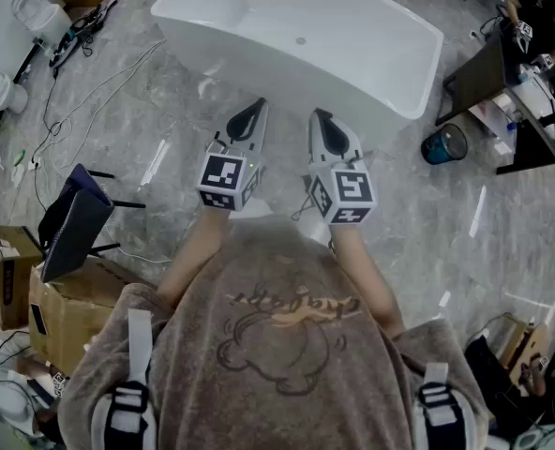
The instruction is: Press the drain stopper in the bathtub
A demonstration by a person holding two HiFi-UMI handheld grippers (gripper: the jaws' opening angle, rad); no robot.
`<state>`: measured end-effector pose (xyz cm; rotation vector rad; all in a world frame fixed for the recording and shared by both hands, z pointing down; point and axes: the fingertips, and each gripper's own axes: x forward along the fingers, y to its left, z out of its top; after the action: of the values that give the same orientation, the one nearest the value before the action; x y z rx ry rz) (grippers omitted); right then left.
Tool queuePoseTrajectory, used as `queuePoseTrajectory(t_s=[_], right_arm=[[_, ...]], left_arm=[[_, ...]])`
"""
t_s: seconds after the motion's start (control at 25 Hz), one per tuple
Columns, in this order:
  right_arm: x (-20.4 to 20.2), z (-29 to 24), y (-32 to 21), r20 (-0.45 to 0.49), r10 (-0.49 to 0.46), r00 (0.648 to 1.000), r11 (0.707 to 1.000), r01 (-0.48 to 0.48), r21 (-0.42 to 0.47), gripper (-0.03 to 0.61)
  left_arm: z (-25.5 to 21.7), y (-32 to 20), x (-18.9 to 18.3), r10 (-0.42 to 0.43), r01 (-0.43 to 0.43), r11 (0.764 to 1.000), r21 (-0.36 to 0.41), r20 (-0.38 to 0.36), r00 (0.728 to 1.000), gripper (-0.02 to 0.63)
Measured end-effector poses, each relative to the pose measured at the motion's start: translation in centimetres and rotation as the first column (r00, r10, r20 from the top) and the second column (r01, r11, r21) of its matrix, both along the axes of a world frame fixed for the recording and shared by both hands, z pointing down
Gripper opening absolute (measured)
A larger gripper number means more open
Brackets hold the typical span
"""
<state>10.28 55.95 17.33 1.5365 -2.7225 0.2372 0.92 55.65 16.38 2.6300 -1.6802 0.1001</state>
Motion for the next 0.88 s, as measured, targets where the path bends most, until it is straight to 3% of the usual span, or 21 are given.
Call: queuePoseTrajectory(t_s=[0.88], right_arm=[[2.7,0.0,-1.0,-0.003,-0.005,1.0,1.0,0.005,0.024,0.0]], left_arm=[[0.8,-2.1,0.3,0.011,-0.011,1.0,-0.008,-0.004,1.0,0.0]])
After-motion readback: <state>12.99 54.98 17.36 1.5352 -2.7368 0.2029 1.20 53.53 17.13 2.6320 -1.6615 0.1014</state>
